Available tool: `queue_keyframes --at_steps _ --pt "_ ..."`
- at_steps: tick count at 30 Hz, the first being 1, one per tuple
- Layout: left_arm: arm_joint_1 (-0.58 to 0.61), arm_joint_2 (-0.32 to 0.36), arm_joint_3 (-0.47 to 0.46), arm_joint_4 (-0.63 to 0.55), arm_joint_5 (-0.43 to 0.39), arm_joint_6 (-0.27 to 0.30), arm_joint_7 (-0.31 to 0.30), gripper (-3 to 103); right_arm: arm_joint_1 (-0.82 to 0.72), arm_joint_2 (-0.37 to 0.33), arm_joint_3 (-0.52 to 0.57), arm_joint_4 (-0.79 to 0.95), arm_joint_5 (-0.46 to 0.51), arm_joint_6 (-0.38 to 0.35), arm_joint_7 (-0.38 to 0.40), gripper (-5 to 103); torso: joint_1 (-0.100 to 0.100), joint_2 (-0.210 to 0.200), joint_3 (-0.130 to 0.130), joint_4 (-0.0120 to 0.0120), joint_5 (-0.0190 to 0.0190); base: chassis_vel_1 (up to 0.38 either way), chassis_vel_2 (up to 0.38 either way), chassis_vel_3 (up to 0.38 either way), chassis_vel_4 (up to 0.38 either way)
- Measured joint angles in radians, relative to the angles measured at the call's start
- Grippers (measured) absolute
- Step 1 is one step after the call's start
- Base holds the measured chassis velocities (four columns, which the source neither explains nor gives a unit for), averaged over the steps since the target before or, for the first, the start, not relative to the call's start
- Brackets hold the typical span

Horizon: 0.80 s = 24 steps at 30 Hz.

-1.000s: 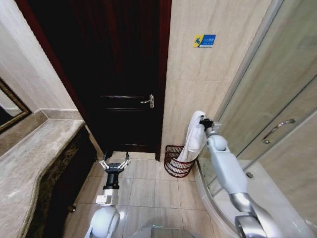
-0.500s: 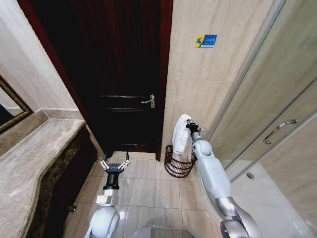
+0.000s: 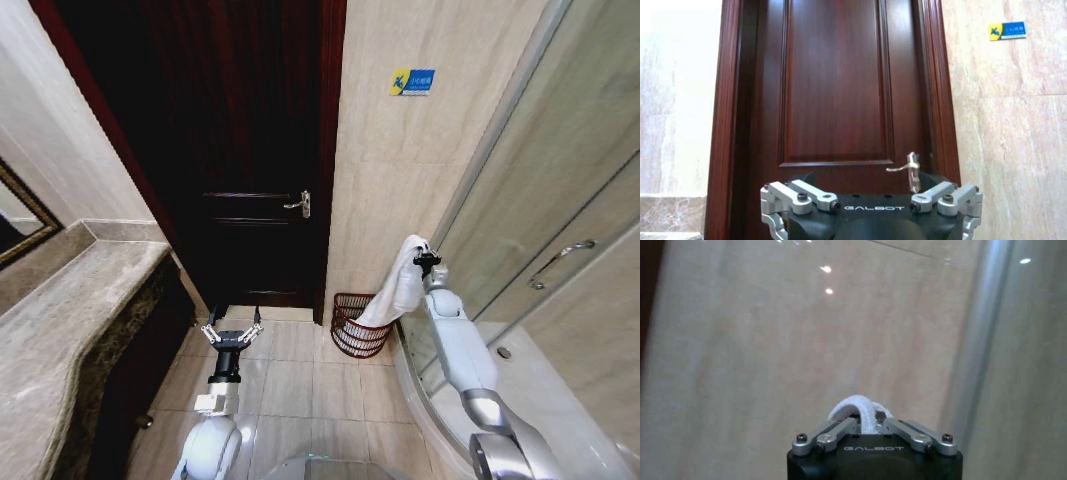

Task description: Discard the used towel into the hamper.

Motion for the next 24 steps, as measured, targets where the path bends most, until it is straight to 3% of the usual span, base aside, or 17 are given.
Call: queue_keyframes --at_steps 12,24 --pt "0.016 -0.001 -0.008 0.002 0.000 -0.010 -0.004 100 -0.025 0.146 -0.019 -0.005 0.042 -0.021 -0.022 4 0.000 0.000 0.000 0.0004 0.0001 0.000 0.000 0.000 0.000" --pt "0.014 -0.004 0.005 -0.001 0.004 -0.011 -0.009 100 -0.045 0.128 0.013 -0.044 0.031 0.021 -0.021 4 0.000 0.000 0.000 -0.0005 0.0001 0.000 0.000 0.000 0.000"
